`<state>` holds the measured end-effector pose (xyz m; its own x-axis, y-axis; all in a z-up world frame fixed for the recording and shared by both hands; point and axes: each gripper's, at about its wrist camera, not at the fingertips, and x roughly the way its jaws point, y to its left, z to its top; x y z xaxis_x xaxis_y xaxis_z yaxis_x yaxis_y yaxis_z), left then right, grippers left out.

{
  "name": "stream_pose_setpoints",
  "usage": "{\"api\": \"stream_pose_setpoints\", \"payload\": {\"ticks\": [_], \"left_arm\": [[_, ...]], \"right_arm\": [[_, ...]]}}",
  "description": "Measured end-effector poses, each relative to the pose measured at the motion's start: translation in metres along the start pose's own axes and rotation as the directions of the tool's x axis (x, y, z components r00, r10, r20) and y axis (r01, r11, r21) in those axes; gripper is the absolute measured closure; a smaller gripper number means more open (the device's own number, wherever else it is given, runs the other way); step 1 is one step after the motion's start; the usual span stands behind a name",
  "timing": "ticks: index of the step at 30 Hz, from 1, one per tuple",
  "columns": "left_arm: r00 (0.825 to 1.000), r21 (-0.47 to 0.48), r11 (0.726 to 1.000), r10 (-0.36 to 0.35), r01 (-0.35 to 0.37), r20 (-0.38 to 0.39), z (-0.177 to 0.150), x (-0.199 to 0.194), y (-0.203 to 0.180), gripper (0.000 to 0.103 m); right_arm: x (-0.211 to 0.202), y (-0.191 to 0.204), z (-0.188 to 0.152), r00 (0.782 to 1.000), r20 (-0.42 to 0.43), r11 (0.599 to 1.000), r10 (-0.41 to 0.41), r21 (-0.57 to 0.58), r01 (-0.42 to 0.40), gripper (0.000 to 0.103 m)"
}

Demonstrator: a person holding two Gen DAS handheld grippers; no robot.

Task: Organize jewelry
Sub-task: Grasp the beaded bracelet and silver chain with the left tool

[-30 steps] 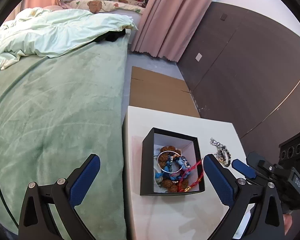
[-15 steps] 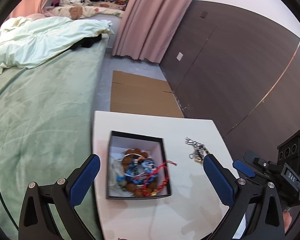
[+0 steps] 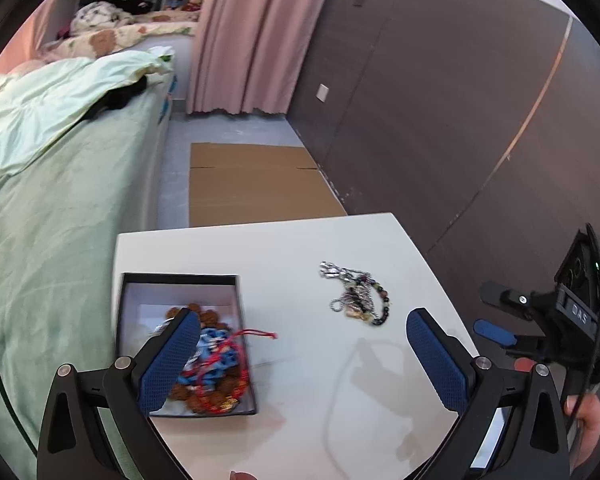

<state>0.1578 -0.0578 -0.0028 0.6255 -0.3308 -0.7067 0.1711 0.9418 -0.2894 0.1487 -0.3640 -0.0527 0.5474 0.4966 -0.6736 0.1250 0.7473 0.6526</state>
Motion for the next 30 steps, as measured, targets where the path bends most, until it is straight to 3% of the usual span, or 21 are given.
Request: {"api": "stream_pose_setpoints", "payload": {"ticks": [7,11,15,22,24,30], "left_arm": [[1.0,0.045,0.999,-0.016,0.016,-0.009,0.004,0.017,-0.02,0.003],[0.999,0.038,0.999,-0.031,0.032,-0.026,0.007,0.03,-0.023,0.016],[0.997,0.064,0.997,-0.041,0.044,-0.06,0.006,0.048,-0.034,0.025],[0.992,0.09,0.994,-0.055,0.065,-0.118,0.01,0.081,-0.05,0.041],[0.987,0.08,0.994,-0.065,0.077,-0.148,0.01,0.095,-0.052,0.052],[0.972,0.023,0.995,-0.091,0.098,-0.215,0.007,0.125,-0.05,0.072]], "right_arm": [[-0.005,-0.025,0.014,0.999,-0.007,0.997,-0.041,0.063,0.041,0.005],[-0.005,-0.036,0.019,1.0,-0.014,0.994,-0.021,0.103,0.022,0.006],[-0.001,-0.045,0.023,1.0,-0.026,0.991,-0.012,0.136,0.016,0.026],[0.006,-0.053,0.03,1.0,-0.023,0.98,-0.003,0.197,0.007,0.038],[0.01,-0.055,0.032,0.999,-0.032,0.978,0.01,0.211,-0.003,0.045],[0.028,-0.065,0.036,0.993,-0.077,0.956,0.086,0.286,-0.061,0.052]]}}
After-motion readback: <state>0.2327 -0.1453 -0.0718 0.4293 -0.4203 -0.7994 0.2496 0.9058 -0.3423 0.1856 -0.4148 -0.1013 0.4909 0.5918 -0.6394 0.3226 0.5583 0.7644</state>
